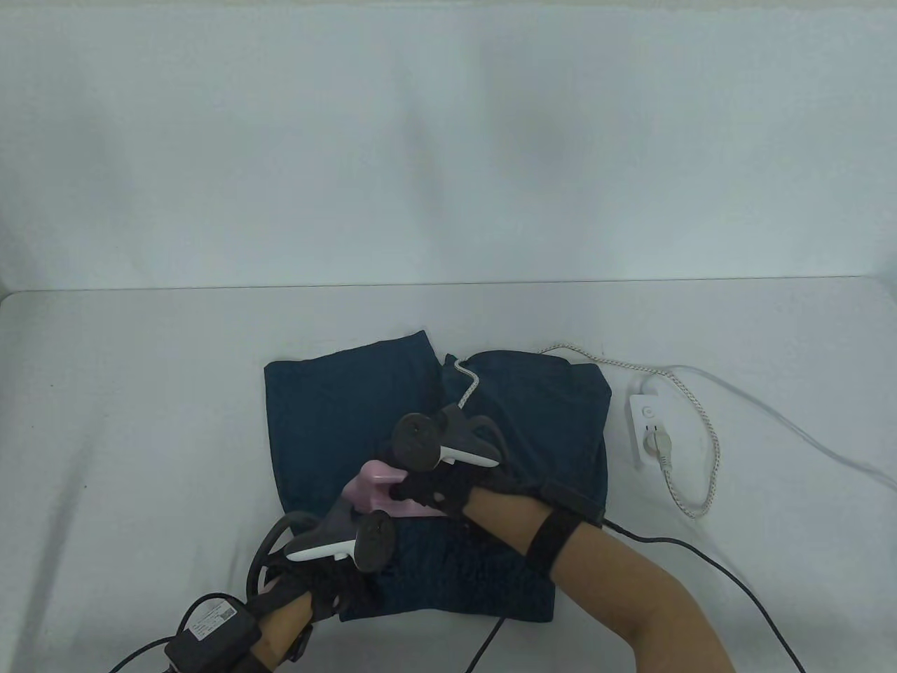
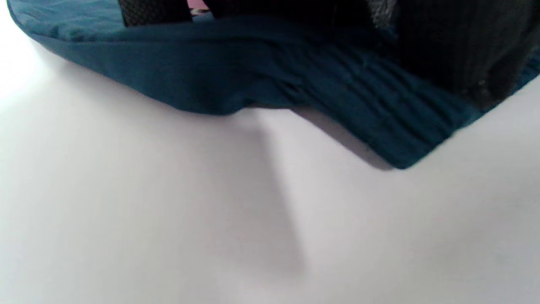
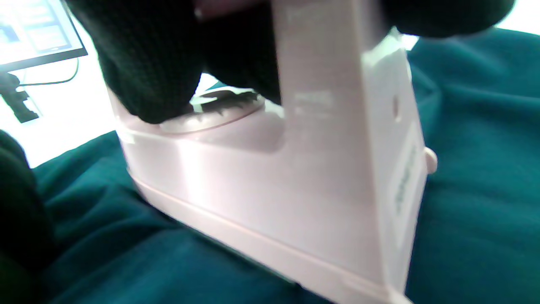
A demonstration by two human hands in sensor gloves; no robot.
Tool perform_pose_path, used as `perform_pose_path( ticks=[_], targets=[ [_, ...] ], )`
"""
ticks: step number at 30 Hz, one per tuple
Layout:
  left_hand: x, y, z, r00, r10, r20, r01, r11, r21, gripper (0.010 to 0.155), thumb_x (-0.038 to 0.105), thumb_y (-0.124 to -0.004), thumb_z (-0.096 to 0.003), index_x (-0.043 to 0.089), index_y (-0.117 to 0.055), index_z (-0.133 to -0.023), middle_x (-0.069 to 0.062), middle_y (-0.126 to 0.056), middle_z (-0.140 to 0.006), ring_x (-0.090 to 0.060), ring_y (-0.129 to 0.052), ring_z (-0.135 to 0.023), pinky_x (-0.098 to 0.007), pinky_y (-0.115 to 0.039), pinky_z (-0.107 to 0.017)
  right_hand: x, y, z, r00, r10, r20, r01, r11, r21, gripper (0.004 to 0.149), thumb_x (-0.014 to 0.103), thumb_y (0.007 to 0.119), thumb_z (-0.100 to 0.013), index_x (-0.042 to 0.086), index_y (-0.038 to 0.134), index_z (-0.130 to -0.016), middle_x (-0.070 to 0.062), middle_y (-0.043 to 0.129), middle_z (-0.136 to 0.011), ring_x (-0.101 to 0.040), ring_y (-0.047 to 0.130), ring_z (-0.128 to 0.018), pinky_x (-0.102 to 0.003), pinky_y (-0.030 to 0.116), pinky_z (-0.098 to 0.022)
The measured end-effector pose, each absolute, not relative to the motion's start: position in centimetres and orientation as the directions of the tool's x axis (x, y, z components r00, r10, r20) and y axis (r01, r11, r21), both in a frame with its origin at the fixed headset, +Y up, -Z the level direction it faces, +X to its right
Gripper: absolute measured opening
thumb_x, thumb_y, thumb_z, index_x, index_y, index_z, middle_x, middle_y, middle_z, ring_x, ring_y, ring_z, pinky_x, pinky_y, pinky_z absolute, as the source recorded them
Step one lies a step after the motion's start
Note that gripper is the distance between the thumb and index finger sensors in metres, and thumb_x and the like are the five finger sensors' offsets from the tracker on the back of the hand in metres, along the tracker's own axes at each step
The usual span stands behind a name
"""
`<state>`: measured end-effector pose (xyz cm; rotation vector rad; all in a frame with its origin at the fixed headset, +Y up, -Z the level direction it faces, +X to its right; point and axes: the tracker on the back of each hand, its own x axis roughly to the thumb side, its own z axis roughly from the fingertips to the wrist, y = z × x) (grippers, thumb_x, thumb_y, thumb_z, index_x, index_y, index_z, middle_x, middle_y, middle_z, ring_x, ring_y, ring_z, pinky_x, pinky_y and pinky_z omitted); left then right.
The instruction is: Iron shorts with electric iron on table
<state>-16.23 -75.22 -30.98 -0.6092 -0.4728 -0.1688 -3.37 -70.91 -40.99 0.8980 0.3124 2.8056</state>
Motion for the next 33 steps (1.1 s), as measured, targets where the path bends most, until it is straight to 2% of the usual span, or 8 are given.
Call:
perform_pose_path(
  ticks=[9,17,24,33],
  targets=[
    [-16.3,-75.3,-30.9,0.883,-0.007,0.468,0.279,0.811,-0.514,0.074,0.060,-0.084,-0.0388,0.041,-0.050,-0.102,0.009,-0.054,-0.104,-0.021,-0.068,-0.088,-0.056,-0.056,-0.074,-8.4,-70.9,-40.6,-0.730,0.237,0.641,-0.072,-0.960,0.272,0.064,0.050,0.094,-0.041,0.039,0.069,-0.099,0.013,0.091,-0.071,-0.007,0.099,-0.050,-0.040,0.085,-0.025],
    [-16.4,-75.3,-30.9,0.885,-0.001,0.466,0.272,0.813,-0.515,0.074,0.060,-0.084,-0.0391,0.041,-0.050,-0.102,0.008,-0.052,-0.104,-0.023,-0.065,-0.088,-0.056,-0.055,-0.076,-10.4,-70.9,-40.3,-0.699,0.234,0.676,-0.039,-0.956,0.289,0.064,0.051,0.094,-0.042,0.038,0.068,-0.100,0.013,0.091,-0.071,-0.007,0.099,-0.050,-0.039,0.085,-0.024],
    [-16.5,-75.3,-30.8,0.886,0.001,0.464,0.271,0.811,-0.518,0.075,0.059,-0.083,-0.0395,0.040,-0.048,-0.103,0.004,-0.046,-0.106,-0.025,-0.059,-0.090,-0.053,-0.055,-0.078,-9.2,-70.9,-39.9,-0.706,0.231,0.669,-0.017,-0.951,0.310,0.064,0.051,0.094,-0.043,0.039,0.068,-0.100,0.013,0.091,-0.071,-0.006,0.099,-0.050,-0.039,0.085,-0.024],
    [-16.5,-75.3,-30.8,0.885,-0.003,0.465,0.275,0.809,-0.519,0.077,0.060,-0.083,-0.0395,0.040,-0.045,-0.104,0.006,-0.041,-0.108,-0.019,-0.065,-0.090,-0.055,-0.058,-0.073,-4.7,-70.5,-39.4,-0.759,0.195,0.621,0.000,-0.954,0.300,0.063,0.051,0.093,-0.043,0.038,0.069,-0.099,0.013,0.091,-0.071,-0.007,0.099,-0.050,-0.040,0.085,-0.024]
  ],
)
